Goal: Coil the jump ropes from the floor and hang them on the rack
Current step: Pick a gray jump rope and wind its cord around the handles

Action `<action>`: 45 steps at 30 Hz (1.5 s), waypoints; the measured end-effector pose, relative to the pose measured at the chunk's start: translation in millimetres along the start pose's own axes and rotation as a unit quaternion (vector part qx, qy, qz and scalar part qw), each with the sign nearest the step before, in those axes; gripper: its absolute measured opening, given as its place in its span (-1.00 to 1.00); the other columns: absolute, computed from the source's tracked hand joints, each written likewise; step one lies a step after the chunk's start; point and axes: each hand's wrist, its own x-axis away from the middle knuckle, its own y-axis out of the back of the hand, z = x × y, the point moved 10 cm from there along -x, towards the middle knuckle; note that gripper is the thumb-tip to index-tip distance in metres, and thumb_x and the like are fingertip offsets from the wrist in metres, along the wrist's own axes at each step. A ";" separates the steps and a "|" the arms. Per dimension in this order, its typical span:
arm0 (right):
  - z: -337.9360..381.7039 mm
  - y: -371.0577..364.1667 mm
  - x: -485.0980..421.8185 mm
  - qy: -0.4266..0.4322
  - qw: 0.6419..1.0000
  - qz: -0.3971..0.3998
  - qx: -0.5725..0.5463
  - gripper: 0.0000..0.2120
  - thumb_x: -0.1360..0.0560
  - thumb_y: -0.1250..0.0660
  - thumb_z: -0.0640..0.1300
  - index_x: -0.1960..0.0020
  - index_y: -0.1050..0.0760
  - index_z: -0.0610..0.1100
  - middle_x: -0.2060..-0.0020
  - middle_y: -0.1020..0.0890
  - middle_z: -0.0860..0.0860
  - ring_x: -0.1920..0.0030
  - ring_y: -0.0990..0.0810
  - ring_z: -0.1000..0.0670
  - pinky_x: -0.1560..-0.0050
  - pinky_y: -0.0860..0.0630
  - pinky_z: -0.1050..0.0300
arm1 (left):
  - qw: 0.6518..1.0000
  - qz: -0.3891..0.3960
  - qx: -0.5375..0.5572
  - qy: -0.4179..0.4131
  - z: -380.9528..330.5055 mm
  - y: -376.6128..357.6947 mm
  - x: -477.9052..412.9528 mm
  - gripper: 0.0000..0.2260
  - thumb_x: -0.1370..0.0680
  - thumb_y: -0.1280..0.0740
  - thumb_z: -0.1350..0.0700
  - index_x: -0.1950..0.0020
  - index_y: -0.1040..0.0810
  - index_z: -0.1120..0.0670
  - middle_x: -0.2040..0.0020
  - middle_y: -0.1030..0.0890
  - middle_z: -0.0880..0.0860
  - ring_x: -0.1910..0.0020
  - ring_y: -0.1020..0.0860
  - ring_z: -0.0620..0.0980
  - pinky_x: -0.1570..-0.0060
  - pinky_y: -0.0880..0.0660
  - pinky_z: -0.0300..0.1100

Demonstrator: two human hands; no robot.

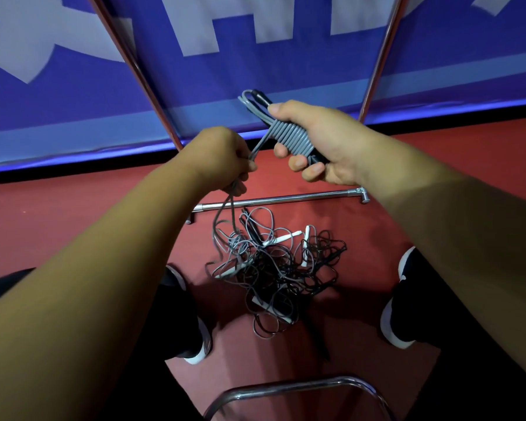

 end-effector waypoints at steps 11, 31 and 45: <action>-4.7 -32.5 11.3 0.021 0.995 0.088 0.043 -0.71 -0.68 -0.27 0.08 0.01 -0.49 -0.16 0.27 -0.60 -0.11 0.50 -0.32 0.03 0.54 -0.11 0.29 | 0.999 0.009 0.039 0.032 1.1 0.5 3.1 -0.81 -0.62 -0.31 0.38 0.09 -0.64 0.17 0.37 -0.70 -0.01 0.39 -0.72 0.06 0.40 -0.65 -0.16; -67.0 16.0 1.1 -0.189 0.933 0.047 0.302 -0.51 -0.60 -0.42 0.23 -0.30 -0.61 -0.14 0.15 -0.77 -0.06 0.41 -0.59 0.09 0.51 -0.37 0.30 | 0.976 0.044 -0.139 -0.161 -39.2 5.9 12.4 -0.83 -0.49 -0.55 0.19 0.03 -0.74 -0.09 0.14 -0.74 -0.07 0.14 -0.66 -0.09 0.09 -0.54 -0.37; -48.6 1.3 -5.1 -0.135 0.990 0.009 0.049 -0.70 -0.60 -0.37 0.25 -0.03 -0.54 0.01 0.25 -0.59 0.02 0.39 -0.47 0.07 0.39 -0.28 0.25 | 0.952 -0.084 -0.279 -0.090 -43.9 -2.9 18.4 -0.88 -0.45 -0.43 0.17 0.04 -0.66 0.16 0.14 -0.69 0.15 0.12 -0.66 0.17 0.02 -0.60 0.03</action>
